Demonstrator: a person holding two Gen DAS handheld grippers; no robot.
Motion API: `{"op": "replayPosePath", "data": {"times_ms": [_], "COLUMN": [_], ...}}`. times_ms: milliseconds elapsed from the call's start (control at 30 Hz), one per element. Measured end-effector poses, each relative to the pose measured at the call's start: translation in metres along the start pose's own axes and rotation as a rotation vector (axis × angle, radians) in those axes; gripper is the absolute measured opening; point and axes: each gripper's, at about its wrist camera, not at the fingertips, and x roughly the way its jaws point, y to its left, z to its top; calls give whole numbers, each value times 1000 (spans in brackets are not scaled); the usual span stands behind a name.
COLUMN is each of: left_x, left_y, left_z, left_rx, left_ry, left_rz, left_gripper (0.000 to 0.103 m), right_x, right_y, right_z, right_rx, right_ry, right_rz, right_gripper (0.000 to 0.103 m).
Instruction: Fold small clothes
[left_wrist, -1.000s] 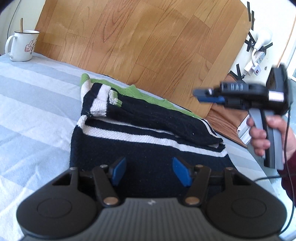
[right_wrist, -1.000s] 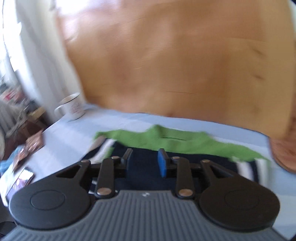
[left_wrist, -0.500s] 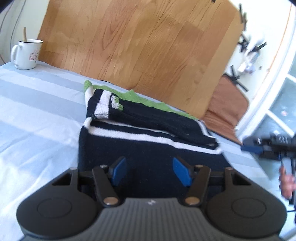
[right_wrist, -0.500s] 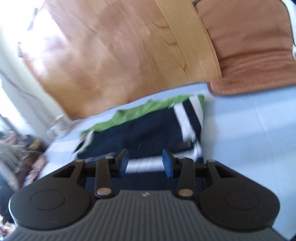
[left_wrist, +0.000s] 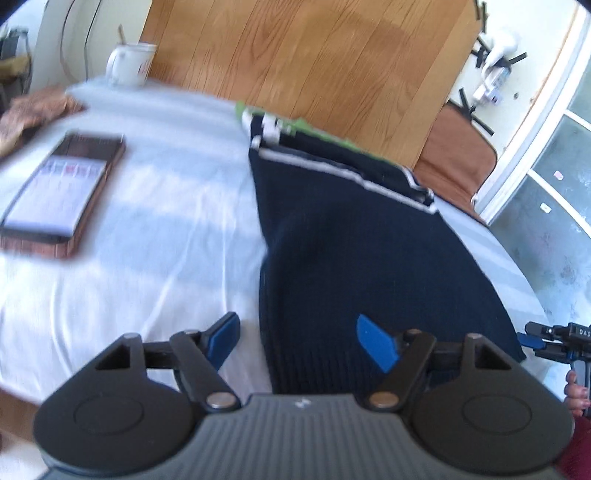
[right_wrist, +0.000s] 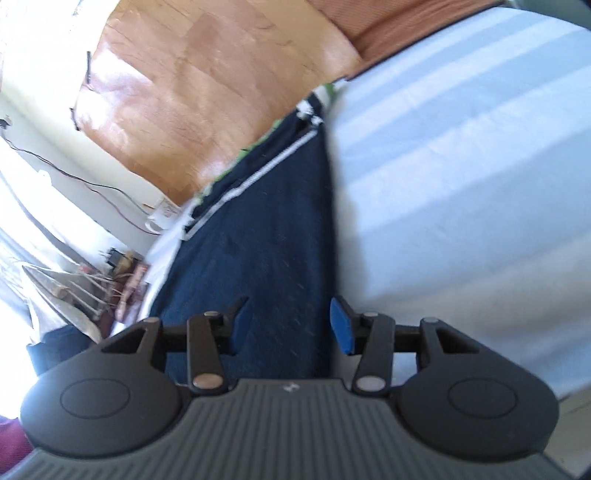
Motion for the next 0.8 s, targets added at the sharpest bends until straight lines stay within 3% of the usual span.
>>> {"op": "replayPosePath", "data": {"times_ms": [100, 133, 167, 200, 233, 333, 433, 500, 633, 800], "left_x": [-5, -4, -3, -3, -1, -7, -19, -20, 4, 64], "left_y": [-7, -12, -16, -21, -24, -15, -3, 2, 7, 10], "left_z": [-10, -13, -16, -19, -18, -5, 17, 36, 85, 146], "left_rx": [-1, 9, 28, 56, 68, -7, -101, -144, -201, -212], "left_ry": [28, 33, 40, 29, 36, 42, -13, -67, -134, -124], "left_rz": [2, 14, 28, 69, 97, 14, -123, -174, -182, -86], "left_gripper": [66, 49, 41, 19, 10, 8, 8, 8, 8, 9], "right_x": [4, 7, 12, 19, 24, 19, 5, 6, 35, 103], "right_y": [5, 8, 10, 13, 12, 14, 26, 33, 38, 30], "right_z": [-7, -10, -12, -14, -14, -1, 25, 48, 104, 169], "right_rx": [-45, -55, -64, -73, -66, -42, -68, -76, -80, -62], "right_ry": [26, 38, 50, 76, 90, 36, -67, -128, -206, -186], "right_rz": [9, 28, 43, 49, 47, 99, 165, 181, 176, 108], "right_gripper": [51, 50, 39, 10, 9, 9, 8, 8, 8, 9]}}
